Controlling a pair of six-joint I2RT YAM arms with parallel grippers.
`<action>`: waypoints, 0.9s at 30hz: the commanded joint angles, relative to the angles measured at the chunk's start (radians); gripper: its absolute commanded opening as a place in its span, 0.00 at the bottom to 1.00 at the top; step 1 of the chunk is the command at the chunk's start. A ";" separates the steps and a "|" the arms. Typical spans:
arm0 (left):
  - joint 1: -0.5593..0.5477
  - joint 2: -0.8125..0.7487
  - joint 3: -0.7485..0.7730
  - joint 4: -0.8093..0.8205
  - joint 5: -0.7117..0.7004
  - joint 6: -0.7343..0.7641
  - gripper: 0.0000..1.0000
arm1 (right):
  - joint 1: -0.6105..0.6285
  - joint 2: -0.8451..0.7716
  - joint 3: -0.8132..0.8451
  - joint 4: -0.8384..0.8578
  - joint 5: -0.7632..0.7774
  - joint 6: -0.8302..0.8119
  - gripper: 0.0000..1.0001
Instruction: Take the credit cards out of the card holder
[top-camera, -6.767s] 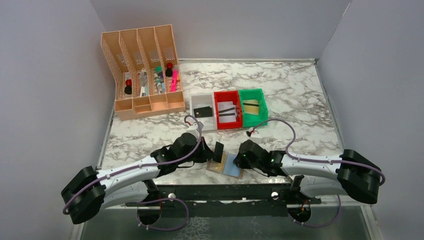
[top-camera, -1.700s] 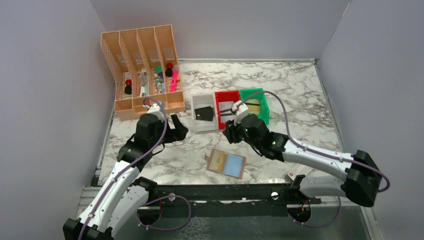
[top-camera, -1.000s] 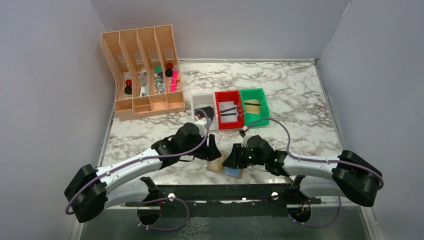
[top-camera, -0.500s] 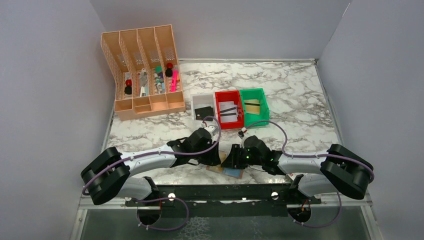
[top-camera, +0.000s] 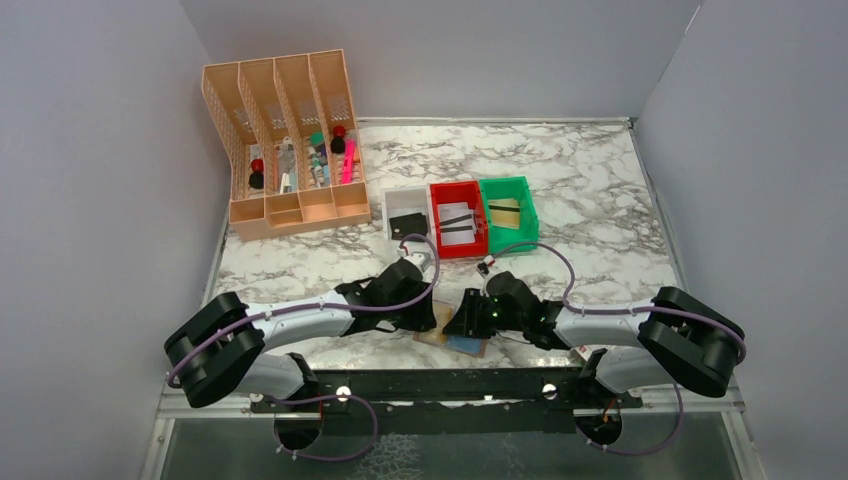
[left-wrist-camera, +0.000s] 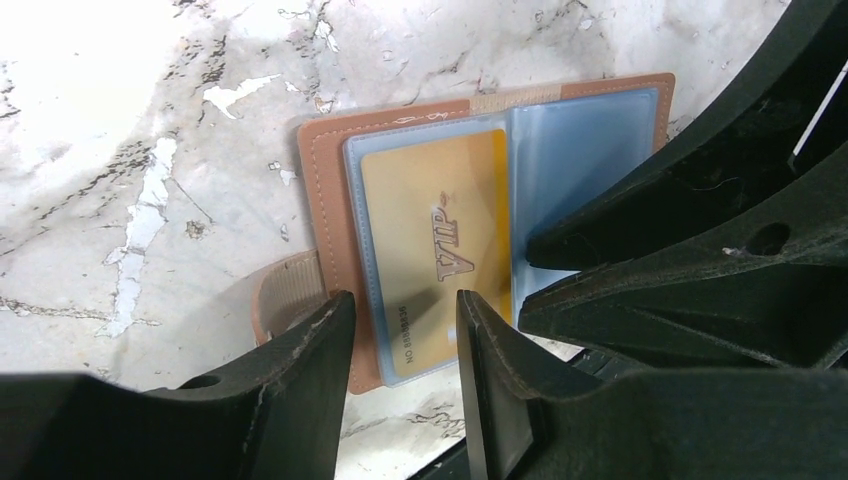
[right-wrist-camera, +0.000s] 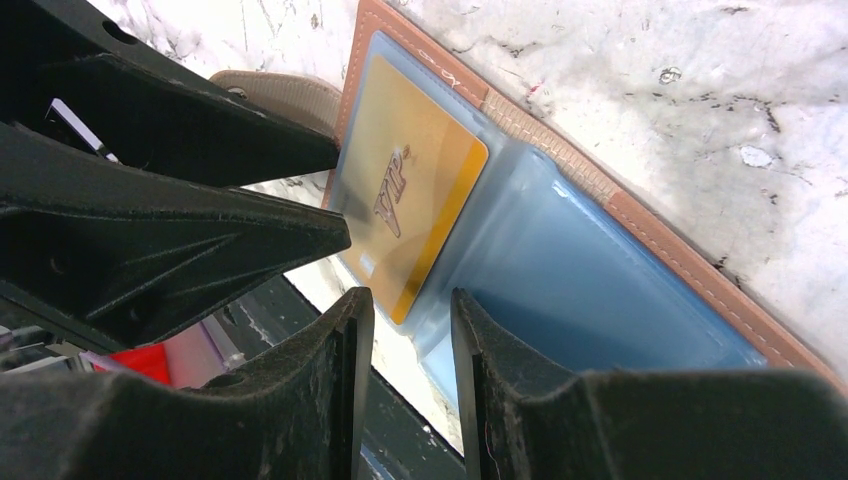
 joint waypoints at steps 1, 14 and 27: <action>-0.007 0.014 -0.024 0.010 -0.026 -0.012 0.44 | 0.004 0.005 0.010 -0.052 0.047 0.001 0.40; -0.023 0.054 -0.028 0.081 0.046 -0.006 0.19 | 0.004 0.022 0.015 -0.049 0.042 0.005 0.40; -0.025 0.022 -0.045 0.096 0.054 0.007 0.00 | 0.004 0.042 0.032 -0.014 0.010 -0.001 0.15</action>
